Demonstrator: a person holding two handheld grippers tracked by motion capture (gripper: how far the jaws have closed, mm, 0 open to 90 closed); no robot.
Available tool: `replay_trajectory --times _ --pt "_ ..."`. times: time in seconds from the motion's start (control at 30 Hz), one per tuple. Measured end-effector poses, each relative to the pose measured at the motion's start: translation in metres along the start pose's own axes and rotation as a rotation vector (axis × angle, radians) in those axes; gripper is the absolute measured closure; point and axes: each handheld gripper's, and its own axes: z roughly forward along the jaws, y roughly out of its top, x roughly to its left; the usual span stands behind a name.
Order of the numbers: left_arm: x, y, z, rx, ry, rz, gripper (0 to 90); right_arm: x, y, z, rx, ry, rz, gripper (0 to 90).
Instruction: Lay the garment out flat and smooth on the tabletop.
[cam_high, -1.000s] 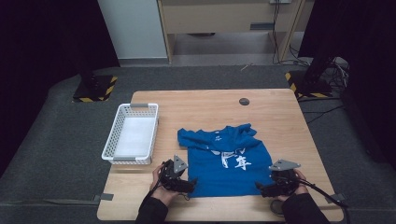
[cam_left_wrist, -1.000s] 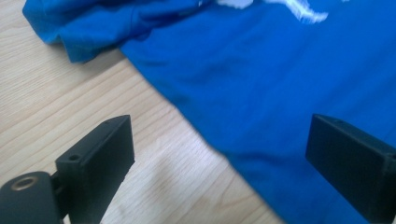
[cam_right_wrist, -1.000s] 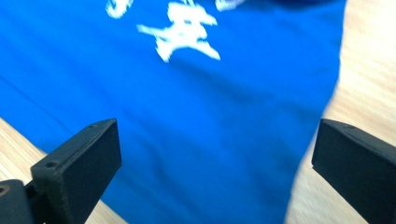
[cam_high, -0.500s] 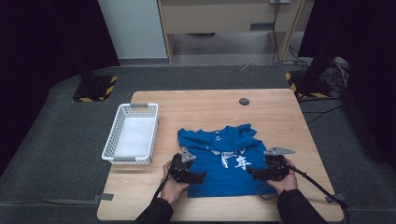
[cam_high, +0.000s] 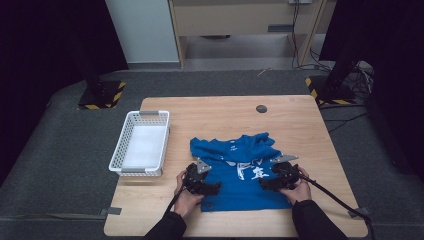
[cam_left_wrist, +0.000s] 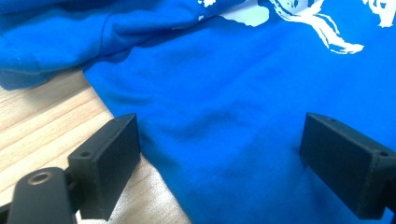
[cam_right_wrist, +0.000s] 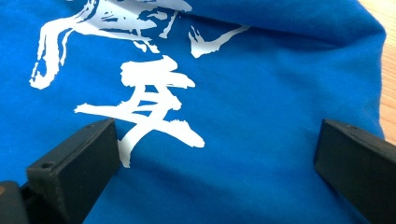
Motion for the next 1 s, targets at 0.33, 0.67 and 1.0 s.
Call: replay_trajectory --times 0.33,0.67,1.0 --pt "-0.002 -0.003 -0.001 0.004 0.018 0.018 10.6 -0.002 -0.009 -0.004 -0.039 0.024 -0.032 0.4" --pt "-0.005 -0.012 -0.013 0.036 0.010 0.031 10.6 0.011 -0.023 -0.018 -0.001 0.022 -0.032 0.4" --pt "-0.002 -0.011 -0.028 0.019 -0.011 0.011 12.1 0.012 -0.023 -0.026 0.017 0.042 -0.026 2.9"
